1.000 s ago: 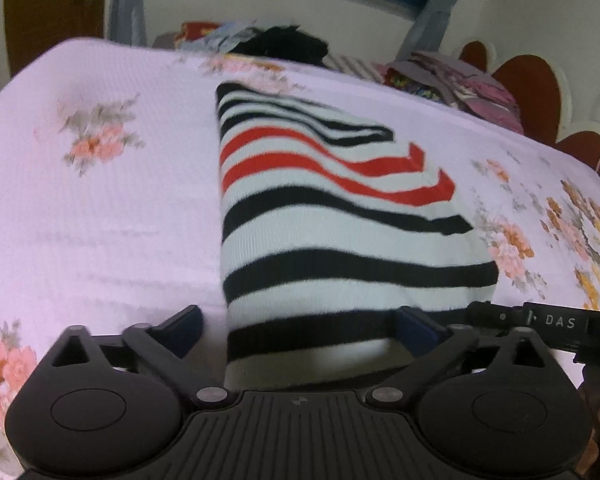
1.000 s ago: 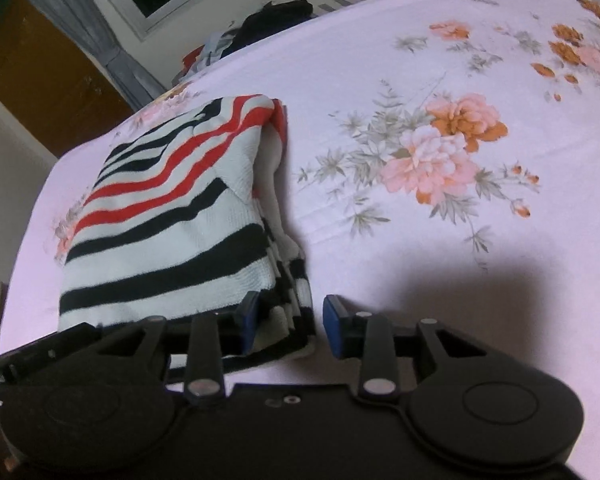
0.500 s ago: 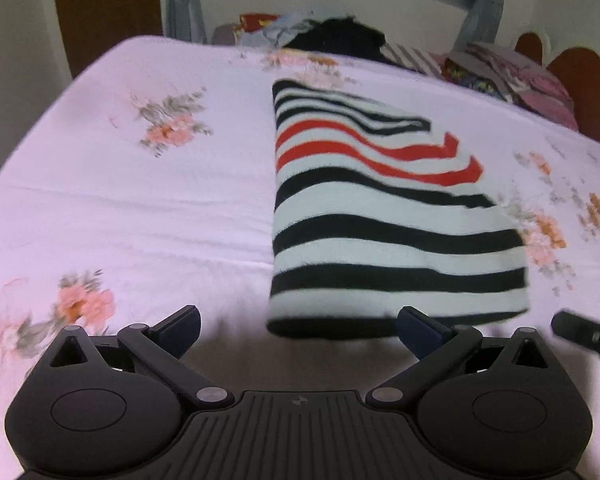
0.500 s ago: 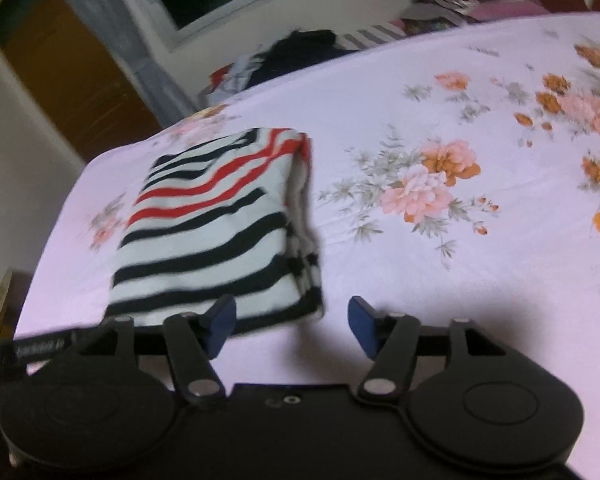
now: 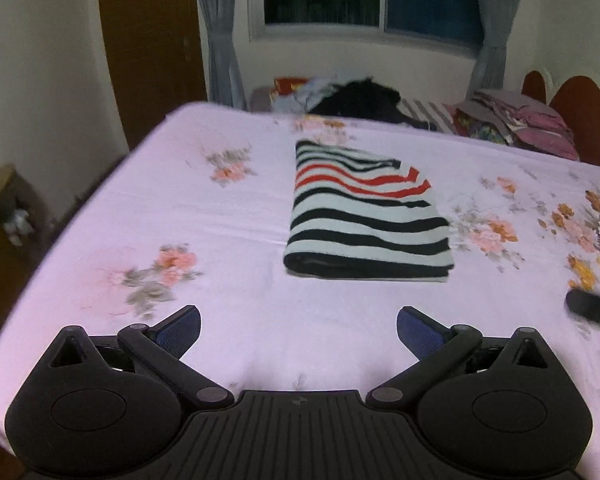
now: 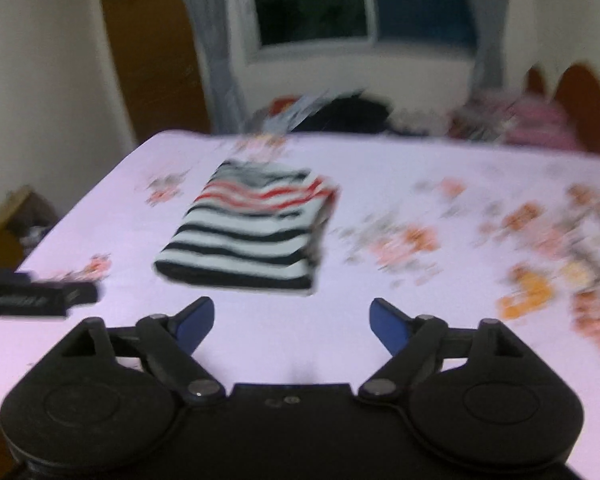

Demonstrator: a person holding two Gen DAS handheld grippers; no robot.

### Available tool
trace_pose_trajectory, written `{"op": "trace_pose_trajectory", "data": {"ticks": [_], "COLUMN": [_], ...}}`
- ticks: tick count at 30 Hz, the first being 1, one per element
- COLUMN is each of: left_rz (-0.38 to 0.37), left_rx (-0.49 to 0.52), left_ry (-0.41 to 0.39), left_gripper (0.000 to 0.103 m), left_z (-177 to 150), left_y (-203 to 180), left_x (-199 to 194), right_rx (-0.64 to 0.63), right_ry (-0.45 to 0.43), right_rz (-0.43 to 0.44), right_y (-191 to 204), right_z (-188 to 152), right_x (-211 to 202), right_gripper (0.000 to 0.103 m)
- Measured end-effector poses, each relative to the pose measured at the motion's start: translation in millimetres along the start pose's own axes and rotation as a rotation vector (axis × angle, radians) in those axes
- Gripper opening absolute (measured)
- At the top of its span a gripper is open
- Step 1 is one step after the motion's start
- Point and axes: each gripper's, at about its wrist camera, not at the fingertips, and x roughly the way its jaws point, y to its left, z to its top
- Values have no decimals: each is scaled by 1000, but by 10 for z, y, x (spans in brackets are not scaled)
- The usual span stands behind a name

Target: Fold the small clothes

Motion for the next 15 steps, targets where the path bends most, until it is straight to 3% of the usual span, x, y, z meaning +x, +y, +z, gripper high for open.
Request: {"op": "trace_pose_trajectory", "data": {"ticks": [7,15], "left_rz": [12,37], "left_rx": [-30,-45], "left_ry": [-40,-94], "left_gripper": [103,103], "left_z": [-249,-429], "left_y": [22,37], "left_x": [-849,-1443], "right_rx": [48,74], "right_ry": [-145,-209], "right_rz": [7,35], "right_y": [-52,-43], "right_z": [-148,-325], "right_x": [-864,-1342], "right_gripper": [98,99]}}
